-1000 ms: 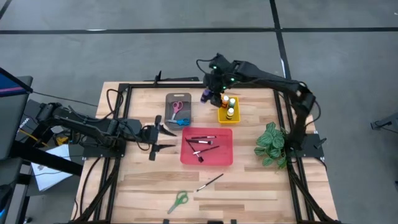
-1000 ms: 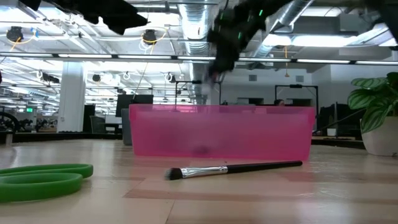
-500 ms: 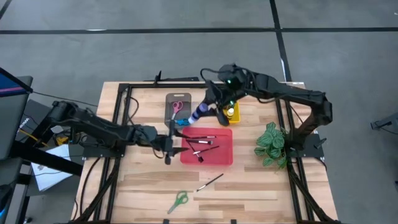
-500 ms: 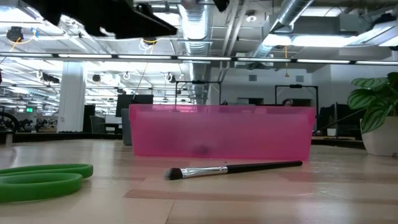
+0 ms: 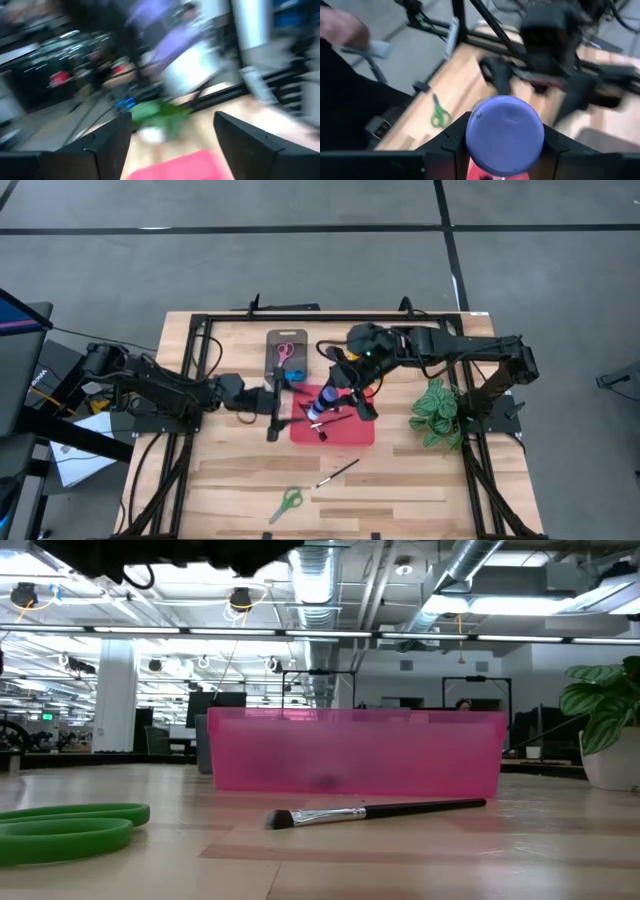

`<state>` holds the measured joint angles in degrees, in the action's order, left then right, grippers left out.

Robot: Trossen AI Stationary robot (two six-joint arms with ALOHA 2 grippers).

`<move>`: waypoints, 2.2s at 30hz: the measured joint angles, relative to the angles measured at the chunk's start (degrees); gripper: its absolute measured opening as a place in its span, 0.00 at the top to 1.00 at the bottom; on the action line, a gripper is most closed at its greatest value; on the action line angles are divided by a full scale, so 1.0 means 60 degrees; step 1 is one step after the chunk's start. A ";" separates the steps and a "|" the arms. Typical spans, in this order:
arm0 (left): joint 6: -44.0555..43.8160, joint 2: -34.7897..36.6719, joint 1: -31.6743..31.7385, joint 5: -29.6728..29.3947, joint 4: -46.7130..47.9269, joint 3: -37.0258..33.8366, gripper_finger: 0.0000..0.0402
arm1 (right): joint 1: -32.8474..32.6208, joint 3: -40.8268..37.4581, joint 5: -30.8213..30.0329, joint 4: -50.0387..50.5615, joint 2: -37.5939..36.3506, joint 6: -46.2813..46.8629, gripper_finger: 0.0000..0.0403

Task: Pick & Place Paint Supplies
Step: Put the violet paint bottle into the yellow bin

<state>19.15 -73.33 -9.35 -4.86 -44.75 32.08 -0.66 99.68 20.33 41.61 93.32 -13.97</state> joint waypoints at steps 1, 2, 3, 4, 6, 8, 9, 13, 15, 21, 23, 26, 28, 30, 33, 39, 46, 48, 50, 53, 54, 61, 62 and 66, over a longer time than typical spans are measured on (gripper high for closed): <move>0.0005 0.0070 -0.0059 0.0369 -0.0002 0.0000 0.31 | -0.0063 0.0000 -0.0256 0.0139 0.0002 0.0001 0.66; 0.0006 0.0156 -0.0122 0.0570 -0.0001 0.0000 0.29 | -0.0103 0.0000 -0.0519 0.0284 0.0004 0.0007 0.66; 0.0006 0.0248 -0.0167 0.0608 -0.0017 0.0000 0.28 | -0.0136 0.0000 -0.0739 0.0411 0.0004 0.0006 0.66; 0.0007 0.0337 -0.0178 0.0468 -0.0021 0.0000 0.27 | -0.0154 0.0000 -0.0919 0.0492 0.0019 0.0013 0.66; -0.0062 0.0436 -0.0178 -0.0123 -0.0019 0.0004 0.25 | -0.0213 0.0001 -0.1341 0.0495 0.0123 0.0053 0.66; -0.0248 0.0450 -0.0155 -0.0605 0.0005 0.0004 0.24 | -0.0299 -0.0018 -0.1873 0.0603 0.0189 0.0051 0.66; -0.0333 0.0450 -0.0136 -0.0820 0.0013 0.0004 0.23 | -0.0341 -0.0005 -0.2190 0.0506 0.0265 0.0044 0.66; -0.0635 0.0450 -0.0127 -0.1729 0.0025 0.0004 0.21 | -0.0389 -0.0018 -0.3018 0.0574 0.0403 0.0006 0.66; -0.0793 0.0450 -0.0123 -0.2139 0.0028 0.0004 0.21 | -0.0376 0.0018 -0.3131 0.0319 0.0514 0.0006 0.66; -0.1079 0.0450 -0.0123 -0.2227 0.0174 0.0005 0.22 | -0.0380 -0.0007 -0.3403 0.0225 0.0583 -0.0144 0.66; -0.1249 0.0447 -0.0123 -0.2234 0.0271 0.0004 0.23 | -0.0383 -0.0004 -0.3397 0.0002 0.0583 -0.0173 0.66; -0.1274 0.0447 -0.0123 -0.2237 0.0212 0.0004 0.26 | -0.0376 -0.0004 -0.3401 -0.0266 0.0590 -0.0241 0.66; -0.1282 0.0447 -0.0124 -0.2237 0.0131 0.0004 0.27 | -0.0371 -0.0004 -0.3404 -0.0328 0.0590 -0.0307 0.66; -0.1329 0.0447 -0.0127 -0.2160 0.0087 0.0007 0.29 | -0.0374 -0.0004 -0.3401 -0.0322 0.0614 -0.0392 0.66; -0.1456 0.0447 -0.0123 -0.2124 0.0090 0.0007 0.31 | -0.0379 0.0003 -0.3397 -0.0627 0.0866 -0.0421 0.66; -0.1460 0.0447 -0.0123 -0.2112 0.0182 0.0043 0.38 | -0.0374 -0.0016 -0.3399 -0.0636 0.1082 -0.0673 0.66; -0.1493 0.0447 0.0019 -0.2088 0.0407 0.0047 0.44 | -0.0339 0.0000 -0.3397 -0.0768 0.1072 -0.0672 0.66; -0.1493 0.0447 0.0019 -0.2088 0.0443 0.0047 0.44 | -0.0347 -0.0004 -0.3397 -0.0790 0.1078 -0.0672 0.66; -0.1496 0.0447 0.0030 -0.2088 0.0450 0.0047 0.45 | -0.0350 -0.0004 -0.3397 -0.0814 0.1071 -0.0672 0.66; -0.1522 0.0447 0.0026 -0.2084 0.0456 0.0047 0.47 | -0.0350 -0.0004 -0.3397 -0.0799 0.1075 -0.0672 0.66; -0.1522 0.0447 0.0026 -0.2087 0.0461 0.0047 0.48 | -0.0356 -0.0004 -0.3397 -0.0811 0.1075 -0.0672 0.66; -0.1522 0.0447 0.0121 -0.2132 0.0473 0.0047 0.60 | -0.0372 -0.0004 -0.3408 -0.0813 0.1073 -0.0670 0.66; -0.1522 0.0447 0.0124 -0.2132 0.0476 0.0047 0.62 | -0.0368 -0.0004 -0.3404 -0.0806 0.1071 -0.0672 0.66; -0.1522 0.0447 0.0124 -0.2127 0.0476 0.0044 0.69 | -0.0376 0.0000 -0.3413 -0.0803 0.1072 -0.0672 0.66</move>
<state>10.02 -70.65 -8.60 -17.62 -41.89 32.34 -2.92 99.68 -0.15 36.80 99.75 -18.00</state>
